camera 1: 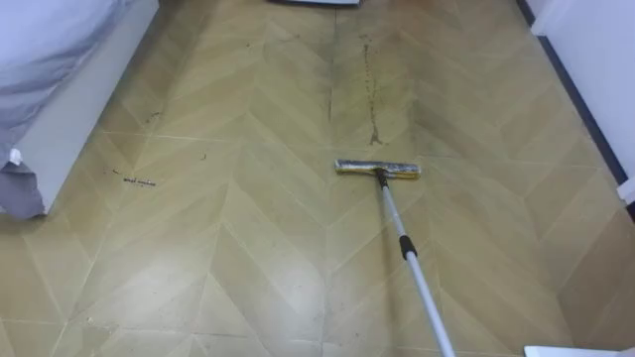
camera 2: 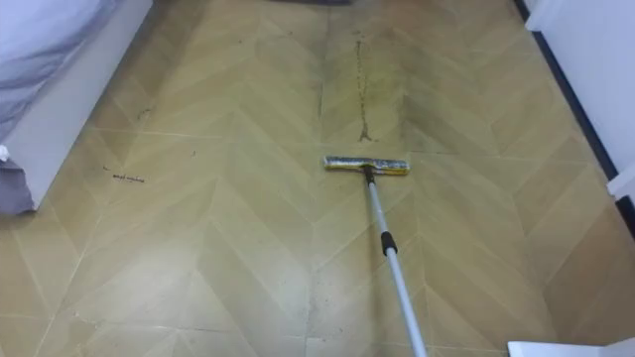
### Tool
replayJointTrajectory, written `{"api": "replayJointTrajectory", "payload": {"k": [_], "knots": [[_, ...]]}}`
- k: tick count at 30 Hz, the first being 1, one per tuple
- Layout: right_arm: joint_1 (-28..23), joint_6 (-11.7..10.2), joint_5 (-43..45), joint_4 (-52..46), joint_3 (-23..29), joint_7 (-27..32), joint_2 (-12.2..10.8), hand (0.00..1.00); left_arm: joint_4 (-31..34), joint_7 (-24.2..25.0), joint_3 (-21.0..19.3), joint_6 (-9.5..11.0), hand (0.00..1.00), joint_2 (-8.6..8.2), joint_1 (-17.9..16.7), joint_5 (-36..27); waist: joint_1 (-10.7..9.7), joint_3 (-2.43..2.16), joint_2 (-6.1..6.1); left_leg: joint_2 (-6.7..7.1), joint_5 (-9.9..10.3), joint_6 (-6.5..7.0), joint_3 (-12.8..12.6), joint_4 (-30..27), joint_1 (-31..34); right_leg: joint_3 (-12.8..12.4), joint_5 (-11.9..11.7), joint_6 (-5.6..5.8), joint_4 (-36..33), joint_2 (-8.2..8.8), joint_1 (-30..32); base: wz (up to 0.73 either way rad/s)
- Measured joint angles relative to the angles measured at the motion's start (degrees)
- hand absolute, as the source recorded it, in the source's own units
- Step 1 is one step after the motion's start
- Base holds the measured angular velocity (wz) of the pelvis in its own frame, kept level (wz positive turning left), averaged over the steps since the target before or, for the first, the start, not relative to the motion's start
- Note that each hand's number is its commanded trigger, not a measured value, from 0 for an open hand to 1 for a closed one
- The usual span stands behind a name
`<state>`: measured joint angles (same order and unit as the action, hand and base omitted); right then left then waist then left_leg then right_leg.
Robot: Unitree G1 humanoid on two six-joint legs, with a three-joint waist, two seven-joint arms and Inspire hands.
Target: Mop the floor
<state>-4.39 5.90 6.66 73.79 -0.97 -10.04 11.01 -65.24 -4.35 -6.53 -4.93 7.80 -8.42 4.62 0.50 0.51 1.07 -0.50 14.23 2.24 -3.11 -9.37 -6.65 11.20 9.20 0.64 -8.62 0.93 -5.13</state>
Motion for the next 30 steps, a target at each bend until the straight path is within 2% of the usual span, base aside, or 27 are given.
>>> {"api": "replayJointTrajectory", "payload": {"k": [30], "knots": [[-0.9,0.6,2.8,-0.1,0.0,0.6,-0.3,1.0,-0.2,1.2,1.1,-0.9,0.0,0.64,-0.1,0.0,-0.7,-0.03,0.06,0.0,0.0,0.0,-0.1,0.0,0.0,0.1,0.0,0.04,-0.1,-0.01,0.1,0.0]]}}
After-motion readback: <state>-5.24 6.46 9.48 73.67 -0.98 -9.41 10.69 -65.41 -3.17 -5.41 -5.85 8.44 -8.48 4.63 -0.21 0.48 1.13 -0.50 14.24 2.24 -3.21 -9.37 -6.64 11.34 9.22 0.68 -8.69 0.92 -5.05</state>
